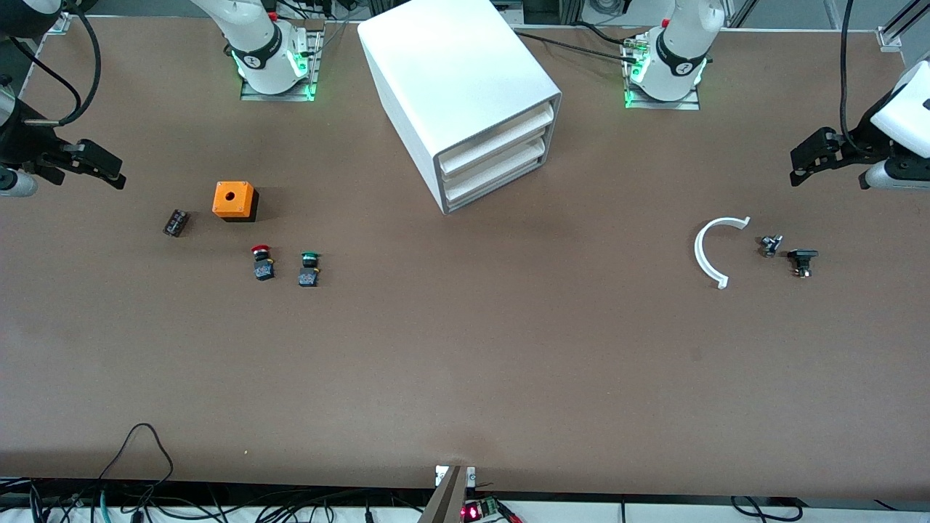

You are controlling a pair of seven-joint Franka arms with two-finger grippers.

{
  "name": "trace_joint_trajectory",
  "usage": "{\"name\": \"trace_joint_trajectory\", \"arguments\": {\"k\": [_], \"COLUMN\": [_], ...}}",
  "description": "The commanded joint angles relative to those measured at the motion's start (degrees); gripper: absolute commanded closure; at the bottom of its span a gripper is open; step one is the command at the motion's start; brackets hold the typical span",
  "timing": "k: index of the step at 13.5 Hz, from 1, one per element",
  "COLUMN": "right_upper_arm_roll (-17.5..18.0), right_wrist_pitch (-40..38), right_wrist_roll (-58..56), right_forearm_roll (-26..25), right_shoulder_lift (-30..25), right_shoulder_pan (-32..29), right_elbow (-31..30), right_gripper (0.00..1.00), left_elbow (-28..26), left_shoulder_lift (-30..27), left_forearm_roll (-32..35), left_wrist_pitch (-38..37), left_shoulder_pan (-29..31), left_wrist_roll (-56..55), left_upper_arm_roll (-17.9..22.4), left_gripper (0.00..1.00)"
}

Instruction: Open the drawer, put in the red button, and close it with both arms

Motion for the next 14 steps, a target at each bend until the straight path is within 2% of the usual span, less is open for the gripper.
{"name": "trace_joint_trajectory", "arguments": {"k": [1,14], "right_upper_arm_roll": [0.03,-0.5], "right_wrist_pitch": [-1.49,-2.46], "right_wrist_roll": [-1.22,-1.05], "right_forearm_roll": [0.65,0.47], "right_shoulder_lift": [0.45,0.45], "right_shoulder_pan": [-0.43,-0.43], "right_elbow": [1.39,1.83], "right_gripper": [0.0,0.0], "left_elbow": [1.38,2.78], "left_shoulder_lift": [0.35,1.22], "left_forearm_roll": [-0.26,-0.44], "left_wrist_pitch": [-1.54,-1.89], "left_shoulder_pan": [0.17,0.08], "left_wrist_roll": [1.78,0.91], "left_upper_arm_roll": [-0.1,-0.37], "left_gripper": [0.0,0.0]}}
